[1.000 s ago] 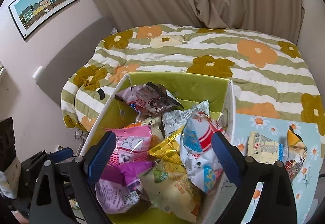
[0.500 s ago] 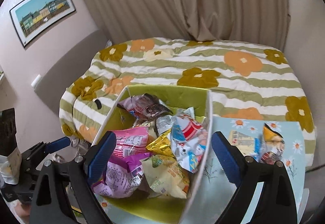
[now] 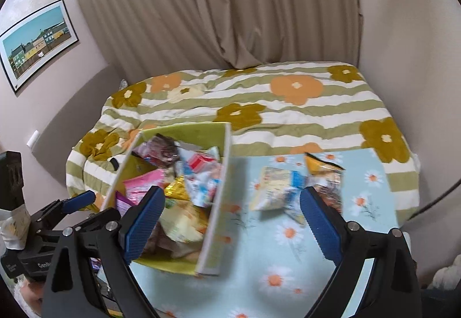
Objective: Organize snacks
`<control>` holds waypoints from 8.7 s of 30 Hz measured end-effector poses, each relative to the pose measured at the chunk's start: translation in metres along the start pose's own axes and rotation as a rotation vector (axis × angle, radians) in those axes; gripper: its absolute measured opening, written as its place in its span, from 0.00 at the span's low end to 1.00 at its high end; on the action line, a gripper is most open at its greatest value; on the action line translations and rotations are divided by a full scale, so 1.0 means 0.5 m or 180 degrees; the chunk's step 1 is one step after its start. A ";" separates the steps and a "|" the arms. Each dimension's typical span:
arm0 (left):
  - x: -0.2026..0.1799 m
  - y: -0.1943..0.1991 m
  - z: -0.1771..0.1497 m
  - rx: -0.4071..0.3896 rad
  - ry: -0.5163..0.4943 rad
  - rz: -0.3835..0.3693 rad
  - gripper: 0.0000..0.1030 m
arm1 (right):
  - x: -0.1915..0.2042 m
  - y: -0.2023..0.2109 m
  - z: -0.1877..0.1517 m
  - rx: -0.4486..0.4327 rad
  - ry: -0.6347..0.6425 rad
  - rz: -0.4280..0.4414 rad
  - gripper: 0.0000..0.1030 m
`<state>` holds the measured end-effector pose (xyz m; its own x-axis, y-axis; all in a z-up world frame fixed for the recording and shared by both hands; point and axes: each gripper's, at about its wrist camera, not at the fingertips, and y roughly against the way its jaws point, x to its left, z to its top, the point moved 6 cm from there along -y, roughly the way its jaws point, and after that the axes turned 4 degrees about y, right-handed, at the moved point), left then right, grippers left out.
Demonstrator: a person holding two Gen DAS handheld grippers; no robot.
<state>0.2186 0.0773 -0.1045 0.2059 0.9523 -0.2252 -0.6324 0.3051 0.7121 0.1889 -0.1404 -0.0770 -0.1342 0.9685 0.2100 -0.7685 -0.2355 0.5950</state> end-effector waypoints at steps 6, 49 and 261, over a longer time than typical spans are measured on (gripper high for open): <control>-0.122 -0.034 -0.023 0.0019 0.0105 0.0062 0.90 | -0.111 0.030 -0.018 0.0038 0.0042 0.0057 0.91; -0.219 -0.596 -0.011 0.1288 0.0126 0.0538 0.90 | -0.411 -0.394 -0.066 0.1396 -0.1159 0.0643 0.91; -0.074 0.338 -0.150 -0.0959 -0.0213 0.0677 1.00 | -0.007 0.315 -0.130 -0.0599 0.0165 -0.0715 0.91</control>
<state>0.0479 0.0940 -0.0258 0.0883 0.9952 -0.0422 -0.8557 0.0974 0.5083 0.0279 -0.1757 -0.0346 0.0242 0.9986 0.0466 -0.8844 -0.0004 0.4668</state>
